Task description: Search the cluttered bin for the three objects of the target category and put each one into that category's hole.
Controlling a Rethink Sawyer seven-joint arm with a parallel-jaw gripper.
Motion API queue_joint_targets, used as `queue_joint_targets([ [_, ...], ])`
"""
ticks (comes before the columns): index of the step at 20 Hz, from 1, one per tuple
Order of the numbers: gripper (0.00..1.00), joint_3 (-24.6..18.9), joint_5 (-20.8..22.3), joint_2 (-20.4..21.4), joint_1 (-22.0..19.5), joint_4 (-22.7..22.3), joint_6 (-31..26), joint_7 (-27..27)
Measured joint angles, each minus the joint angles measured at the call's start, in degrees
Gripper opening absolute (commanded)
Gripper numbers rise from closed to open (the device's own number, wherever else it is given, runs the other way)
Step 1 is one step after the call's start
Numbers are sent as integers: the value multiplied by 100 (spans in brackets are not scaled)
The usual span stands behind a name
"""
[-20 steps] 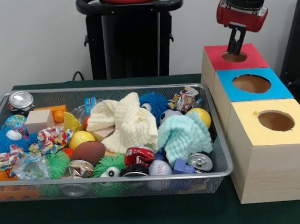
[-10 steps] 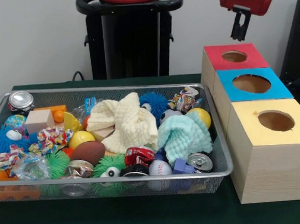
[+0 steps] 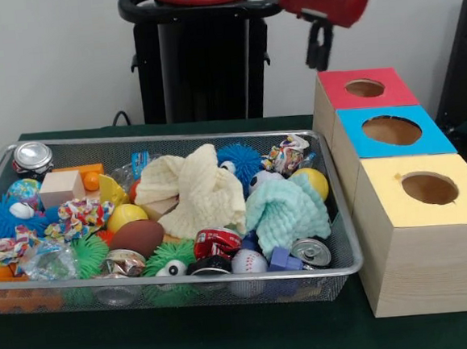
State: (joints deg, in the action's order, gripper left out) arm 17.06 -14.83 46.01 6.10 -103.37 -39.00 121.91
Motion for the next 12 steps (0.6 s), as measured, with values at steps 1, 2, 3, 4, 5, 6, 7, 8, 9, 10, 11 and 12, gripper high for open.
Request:
queue_joint_targets([
  [1,0,-50,45,-18,-224,37,2,0],
  [2,100,-186,214,-87,-746,175,4,-1],
  [3,100,-205,243,-94,-806,194,3,-1],
  [4,100,-225,271,-100,-865,213,3,-1],
  [5,100,-244,299,-107,-924,232,2,-1],
  [6,100,-304,391,-124,-1082,285,2,-1],
  [7,100,-343,454,-137,-1175,323,1,-1],
  [8,100,-385,520,-154,-1261,366,1,-2],
  [9,100,-429,588,-177,-1340,412,0,-5],
  [10,100,-487,668,-210,-1431,476,1,-5],
  [11,100,-538,730,-239,-1497,533,1,-5],
  [12,100,-603,802,-278,-1572,605,1,-5],
])
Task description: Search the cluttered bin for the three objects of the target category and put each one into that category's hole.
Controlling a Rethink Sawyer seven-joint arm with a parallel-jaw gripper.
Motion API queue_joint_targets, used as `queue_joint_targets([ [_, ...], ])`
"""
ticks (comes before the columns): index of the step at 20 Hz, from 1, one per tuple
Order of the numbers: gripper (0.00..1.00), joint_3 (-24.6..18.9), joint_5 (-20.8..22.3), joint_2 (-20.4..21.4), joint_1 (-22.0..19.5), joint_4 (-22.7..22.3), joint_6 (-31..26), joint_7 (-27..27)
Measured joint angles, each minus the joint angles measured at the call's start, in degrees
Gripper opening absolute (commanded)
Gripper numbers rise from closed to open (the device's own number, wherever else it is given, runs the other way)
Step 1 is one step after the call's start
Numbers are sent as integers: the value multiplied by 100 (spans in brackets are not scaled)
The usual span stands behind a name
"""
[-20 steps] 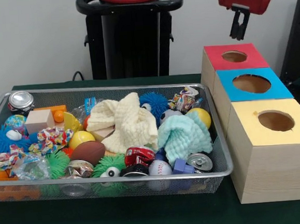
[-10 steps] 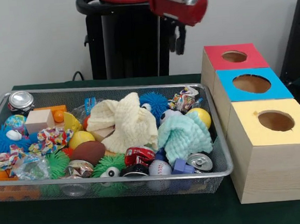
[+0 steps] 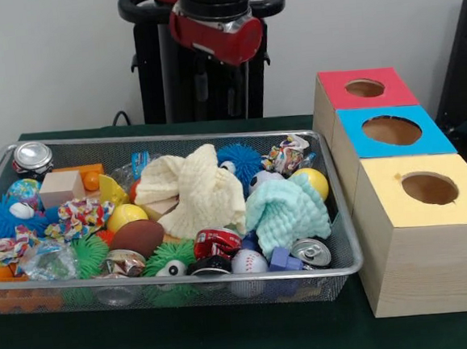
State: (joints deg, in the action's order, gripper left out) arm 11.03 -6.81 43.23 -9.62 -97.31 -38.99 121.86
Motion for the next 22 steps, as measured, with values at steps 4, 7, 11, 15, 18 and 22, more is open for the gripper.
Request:
queue_joint_targets([
  [4,100,-322,310,-182,-248,277,0,0],
  [7,100,-537,486,-265,-356,382,0,0],
  [11,100,-890,749,-416,-575,510,1,-1],
  [15,100,-1234,987,-668,-859,733,0,-6],
  [18,100,-1430,1132,-816,-1041,860,1,-24],
  [22,100,-1751,1418,-1036,-1387,1045,-1,-34],
])
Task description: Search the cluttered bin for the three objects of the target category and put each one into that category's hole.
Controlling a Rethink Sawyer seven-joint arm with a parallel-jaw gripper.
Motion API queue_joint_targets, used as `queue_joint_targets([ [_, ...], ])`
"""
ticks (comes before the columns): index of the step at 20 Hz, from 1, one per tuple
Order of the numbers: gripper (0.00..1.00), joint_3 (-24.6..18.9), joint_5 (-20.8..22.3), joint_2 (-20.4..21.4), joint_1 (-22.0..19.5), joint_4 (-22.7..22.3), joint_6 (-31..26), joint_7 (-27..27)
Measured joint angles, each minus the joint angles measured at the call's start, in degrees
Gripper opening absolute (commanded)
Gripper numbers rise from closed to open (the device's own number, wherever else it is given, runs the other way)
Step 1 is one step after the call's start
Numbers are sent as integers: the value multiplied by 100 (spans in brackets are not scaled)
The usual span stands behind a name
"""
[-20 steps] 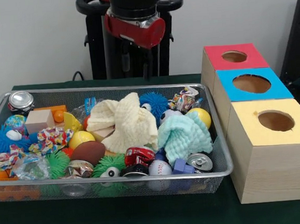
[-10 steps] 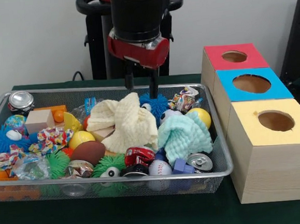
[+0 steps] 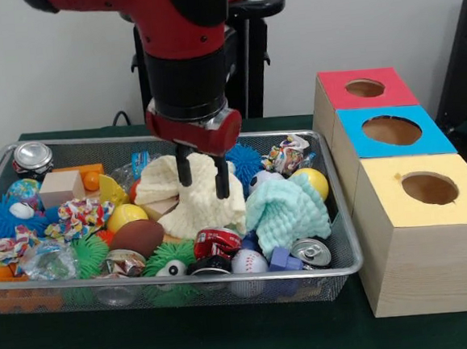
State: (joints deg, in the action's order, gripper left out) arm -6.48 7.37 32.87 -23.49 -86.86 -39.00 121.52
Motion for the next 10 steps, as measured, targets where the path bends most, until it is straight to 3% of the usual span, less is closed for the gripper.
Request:
queue_joint_targets([
  [10,100,-343,574,-236,-365,132,7,0],
])
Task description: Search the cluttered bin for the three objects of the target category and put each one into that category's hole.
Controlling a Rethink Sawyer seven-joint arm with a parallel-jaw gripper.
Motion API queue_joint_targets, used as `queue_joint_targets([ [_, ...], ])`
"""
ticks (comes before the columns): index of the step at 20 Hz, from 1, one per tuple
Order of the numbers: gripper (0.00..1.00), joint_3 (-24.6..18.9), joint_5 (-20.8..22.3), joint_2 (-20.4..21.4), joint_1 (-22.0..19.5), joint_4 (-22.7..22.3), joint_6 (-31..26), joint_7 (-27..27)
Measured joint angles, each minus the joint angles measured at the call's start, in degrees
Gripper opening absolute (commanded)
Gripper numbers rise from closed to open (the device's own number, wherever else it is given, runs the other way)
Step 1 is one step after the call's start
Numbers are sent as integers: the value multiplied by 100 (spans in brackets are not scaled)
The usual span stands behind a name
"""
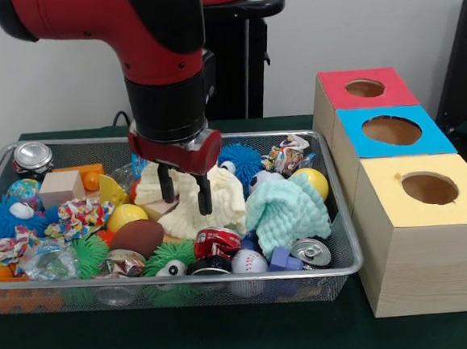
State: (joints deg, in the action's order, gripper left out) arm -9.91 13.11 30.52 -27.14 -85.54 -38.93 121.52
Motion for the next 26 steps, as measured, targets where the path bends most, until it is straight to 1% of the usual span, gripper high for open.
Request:
queue_joint_targets([
  [2,100,-11,122,-32,3,-4,27,0],
  [3,100,-36,268,-55,3,-13,107,0],
  [8,100,-174,471,-83,-72,-66,353,0],
  [14,100,-569,699,-196,-473,-86,446,0],
  [15,100,-687,768,-242,-637,-86,438,-1],
  [20,100,-876,852,-325,-905,-86,349,-5],
  [26,100,-1074,862,-324,-1030,-77,214,-5],
])
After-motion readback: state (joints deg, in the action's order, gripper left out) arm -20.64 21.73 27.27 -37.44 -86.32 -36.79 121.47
